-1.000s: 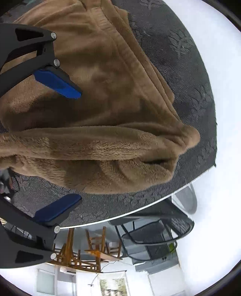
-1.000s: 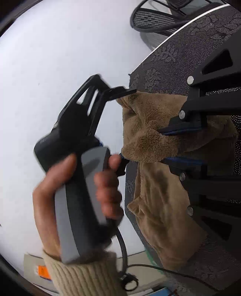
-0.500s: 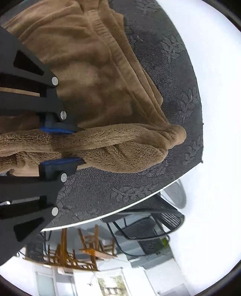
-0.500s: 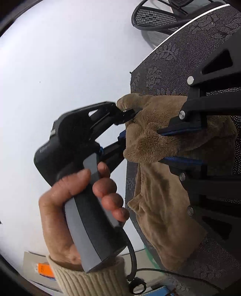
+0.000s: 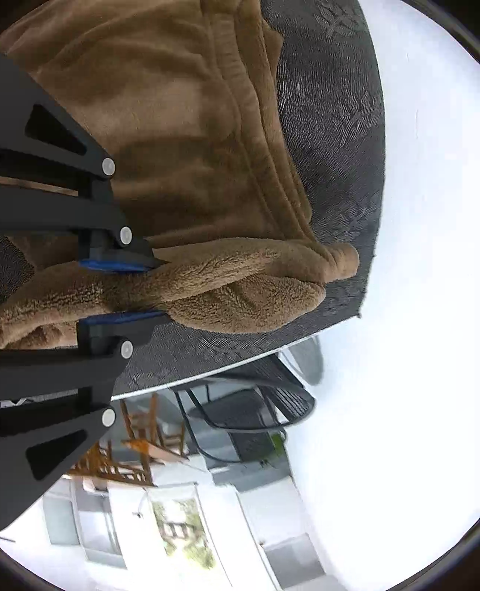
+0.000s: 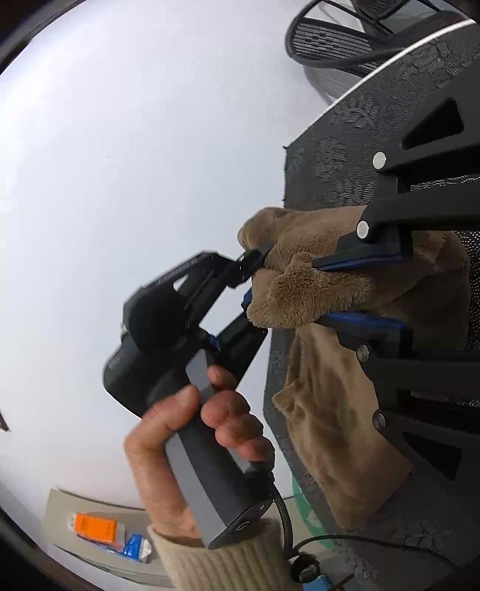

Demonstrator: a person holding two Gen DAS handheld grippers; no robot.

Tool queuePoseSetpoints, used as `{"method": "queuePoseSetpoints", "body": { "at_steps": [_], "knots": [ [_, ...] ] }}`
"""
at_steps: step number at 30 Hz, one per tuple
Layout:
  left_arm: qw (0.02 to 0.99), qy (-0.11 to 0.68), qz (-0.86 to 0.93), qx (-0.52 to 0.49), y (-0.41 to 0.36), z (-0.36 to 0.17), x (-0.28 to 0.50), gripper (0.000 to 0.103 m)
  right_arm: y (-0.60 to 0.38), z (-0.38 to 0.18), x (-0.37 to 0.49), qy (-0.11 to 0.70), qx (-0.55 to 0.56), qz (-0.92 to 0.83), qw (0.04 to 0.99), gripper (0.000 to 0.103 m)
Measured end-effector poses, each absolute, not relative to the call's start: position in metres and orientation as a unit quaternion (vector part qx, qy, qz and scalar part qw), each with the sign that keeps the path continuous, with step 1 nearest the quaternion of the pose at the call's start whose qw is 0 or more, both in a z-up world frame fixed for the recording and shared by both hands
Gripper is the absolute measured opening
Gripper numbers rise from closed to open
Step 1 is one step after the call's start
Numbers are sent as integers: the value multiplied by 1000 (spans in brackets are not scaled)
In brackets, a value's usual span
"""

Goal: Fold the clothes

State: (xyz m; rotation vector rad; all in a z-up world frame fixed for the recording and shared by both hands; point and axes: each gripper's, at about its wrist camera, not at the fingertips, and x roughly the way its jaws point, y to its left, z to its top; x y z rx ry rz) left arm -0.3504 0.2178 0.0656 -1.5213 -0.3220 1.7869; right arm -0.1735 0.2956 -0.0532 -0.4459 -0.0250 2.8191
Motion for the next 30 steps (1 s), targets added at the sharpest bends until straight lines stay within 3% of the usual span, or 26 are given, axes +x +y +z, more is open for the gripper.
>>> {"method": "queuePoseSetpoints", "body": {
  "at_steps": [17,30],
  "knots": [
    [356,-263,724,-529,41,78,-363,20,188,-27,-210,-82,-135,985,66,18],
    [294,-339,724,-525,-71,11,-365,20,96,-74,-269,-112,-224,968,-31,18]
  ]
}}
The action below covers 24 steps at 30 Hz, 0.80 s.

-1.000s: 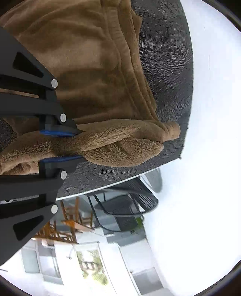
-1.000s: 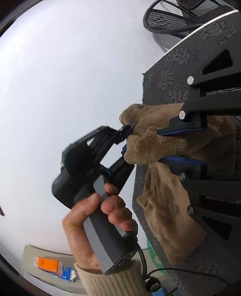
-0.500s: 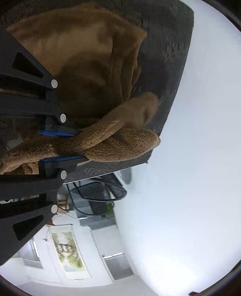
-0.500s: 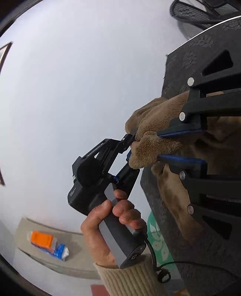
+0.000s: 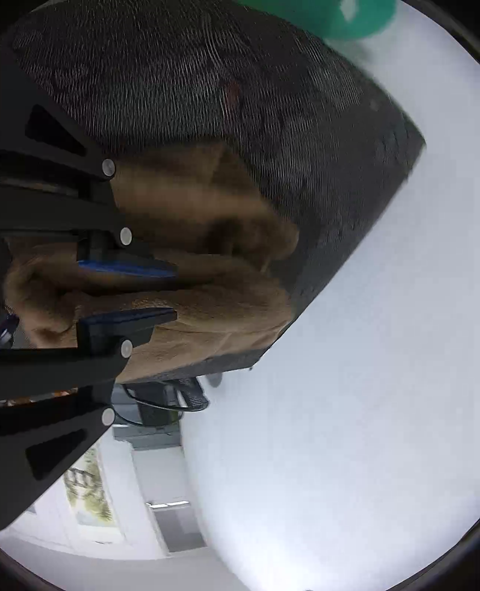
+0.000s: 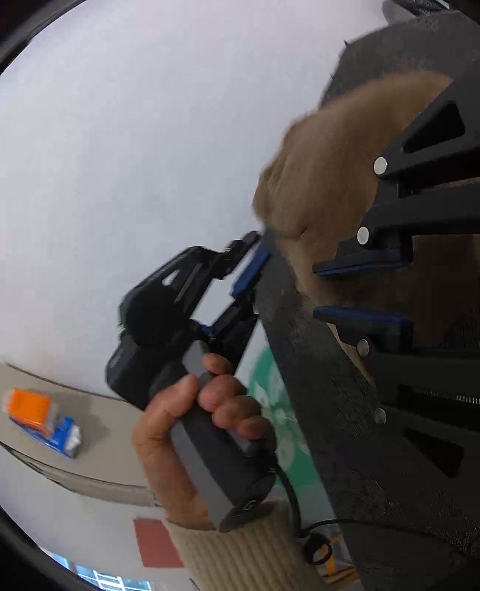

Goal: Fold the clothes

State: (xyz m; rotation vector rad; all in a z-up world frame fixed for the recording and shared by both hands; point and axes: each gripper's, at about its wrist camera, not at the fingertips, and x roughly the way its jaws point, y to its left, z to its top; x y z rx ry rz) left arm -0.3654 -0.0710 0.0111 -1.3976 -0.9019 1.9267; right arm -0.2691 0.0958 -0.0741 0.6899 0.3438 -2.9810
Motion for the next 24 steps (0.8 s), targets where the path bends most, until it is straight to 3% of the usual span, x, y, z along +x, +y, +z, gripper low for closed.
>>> {"method": "queuePoseSetpoints", "body": {
  "at_steps": [9,10,11,12,13,15,17,21,24],
  "knots": [
    [340,-372,686,-524,-72,-16,-361,20,112,-80,-262,77,239,-966,57,23],
    [347,-372,684,-523,-67,-14,-362,20,121,-77,-259,61,239,-967,61,36],
    [355,-370,680,-523,-61,-12,-363,21,130,-76,-258,41,239,-968,58,66],
    [362,-370,675,-525,-54,-11,-364,26,139,-75,-254,18,239,-969,56,81],
    [367,-372,671,-526,-50,-11,-365,31,150,-72,-247,-8,237,-970,52,90],
    [372,-380,663,-527,-41,-15,-366,57,167,-68,-238,-67,243,-966,60,90],
    [377,-393,653,-526,-33,-19,-367,67,180,-65,-233,-128,254,-956,76,90],
    [374,-417,639,-527,-29,-28,-369,71,194,-63,-231,-208,266,-936,95,90],
    [369,-425,635,-529,-30,-31,-368,75,186,-53,-221,-155,263,-950,60,90]
  ]
}}
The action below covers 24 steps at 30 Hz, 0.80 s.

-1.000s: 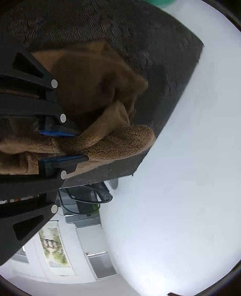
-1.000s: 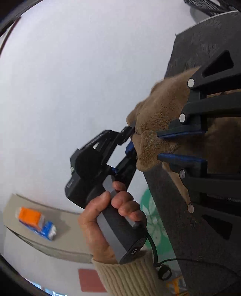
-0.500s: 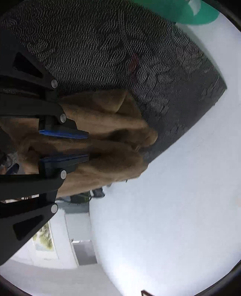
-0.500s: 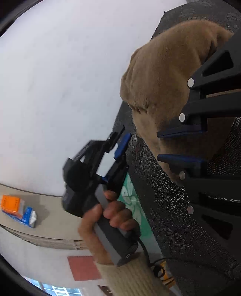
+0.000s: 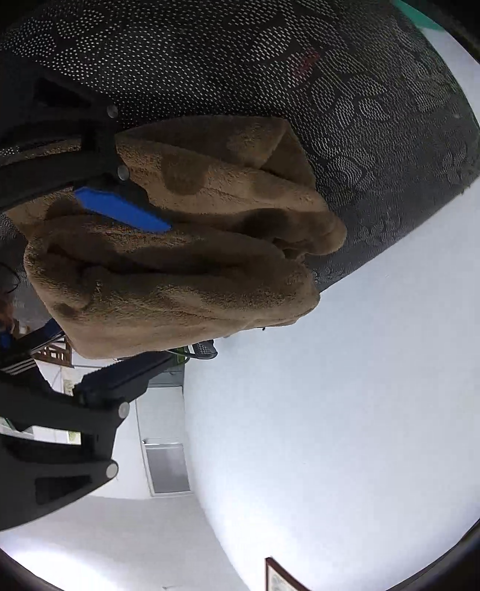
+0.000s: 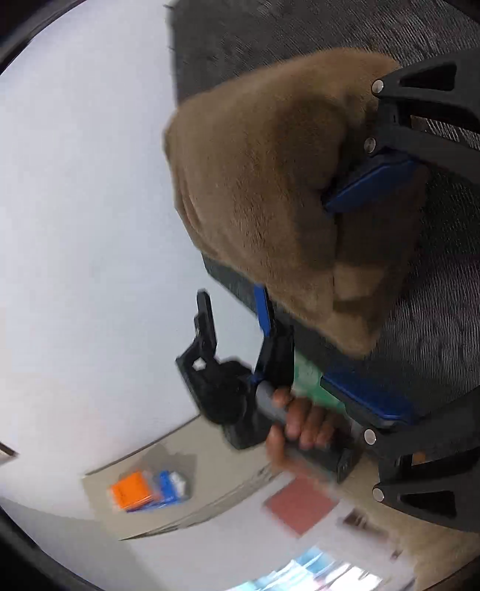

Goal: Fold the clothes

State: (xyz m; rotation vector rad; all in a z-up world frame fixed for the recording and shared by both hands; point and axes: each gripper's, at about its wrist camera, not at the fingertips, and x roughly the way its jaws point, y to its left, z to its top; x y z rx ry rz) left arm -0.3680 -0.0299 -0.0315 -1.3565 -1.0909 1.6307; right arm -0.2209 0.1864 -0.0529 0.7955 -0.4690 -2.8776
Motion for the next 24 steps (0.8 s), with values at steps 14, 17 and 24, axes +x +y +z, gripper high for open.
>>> {"method": "queuePoseSetpoints", "body": {
  "at_steps": [14,17,24],
  "knots": [
    [368,-440,616,-540,-34,-43,-383,79,161,-36,-211,-76,250,-963,70,90],
    [369,-445,610,-542,-33,-46,-387,80,161,-31,-210,-99,257,-955,110,90],
    [371,-453,596,-550,-13,-50,-410,80,194,-71,-227,-314,299,-894,117,90]
  ]
}}
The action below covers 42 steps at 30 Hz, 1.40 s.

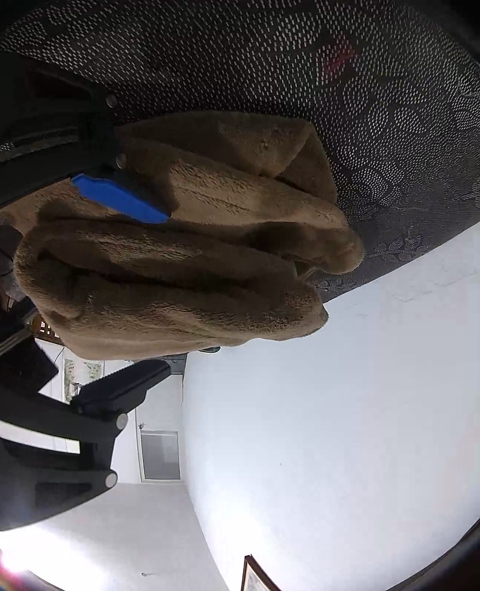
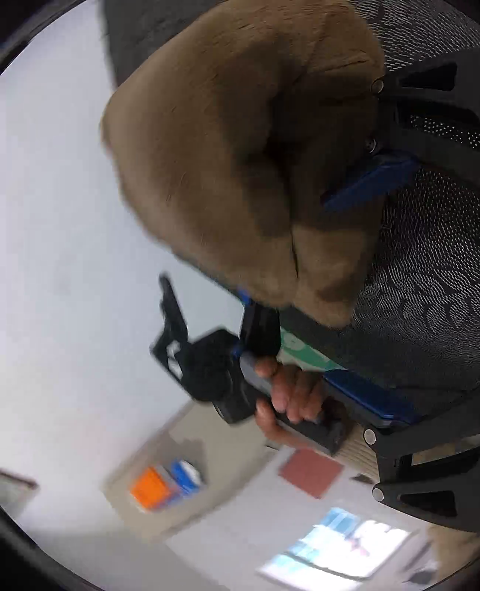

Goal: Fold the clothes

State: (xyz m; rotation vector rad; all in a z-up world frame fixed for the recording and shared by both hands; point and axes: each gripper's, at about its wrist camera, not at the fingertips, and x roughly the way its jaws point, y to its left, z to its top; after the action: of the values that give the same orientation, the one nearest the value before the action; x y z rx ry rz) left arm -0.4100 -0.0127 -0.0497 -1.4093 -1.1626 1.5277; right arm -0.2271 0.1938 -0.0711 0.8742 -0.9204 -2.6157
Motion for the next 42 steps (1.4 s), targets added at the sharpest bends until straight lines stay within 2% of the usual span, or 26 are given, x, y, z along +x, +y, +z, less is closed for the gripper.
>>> {"method": "queuePoseSetpoints", "body": {
  "at_steps": [4,19,27,28,29,31,32,33,36,42],
  "knots": [
    [367,-455,595,-551,0,-50,-424,81,209,-72,-228,-375,268,-884,80,90],
    [363,-434,592,-574,39,-44,-474,84,209,-75,-248,-463,227,-857,28,90],
    [363,-412,590,-592,65,-45,-492,84,196,-76,-257,-454,231,-860,4,90],
    [360,-413,592,-592,66,-45,-493,84,192,-75,-259,-444,235,-865,-3,87],
    [359,-410,597,-588,67,-44,-494,82,189,-74,-261,-431,239,-870,-6,68],
    [362,-399,609,-582,62,-37,-493,63,184,-74,-262,-411,248,-877,-7,38],
    [363,-396,611,-582,63,-36,-494,47,182,-74,-263,-407,251,-878,-5,36],
    [363,-395,612,-581,63,-35,-494,42,181,-73,-261,-405,250,-879,-4,35],
    [367,-397,620,-569,59,-23,-493,38,176,-64,-256,-400,243,-884,3,34],
    [389,-394,645,-527,30,23,-482,38,157,-38,-246,-413,218,-883,48,34]
  ]
}}
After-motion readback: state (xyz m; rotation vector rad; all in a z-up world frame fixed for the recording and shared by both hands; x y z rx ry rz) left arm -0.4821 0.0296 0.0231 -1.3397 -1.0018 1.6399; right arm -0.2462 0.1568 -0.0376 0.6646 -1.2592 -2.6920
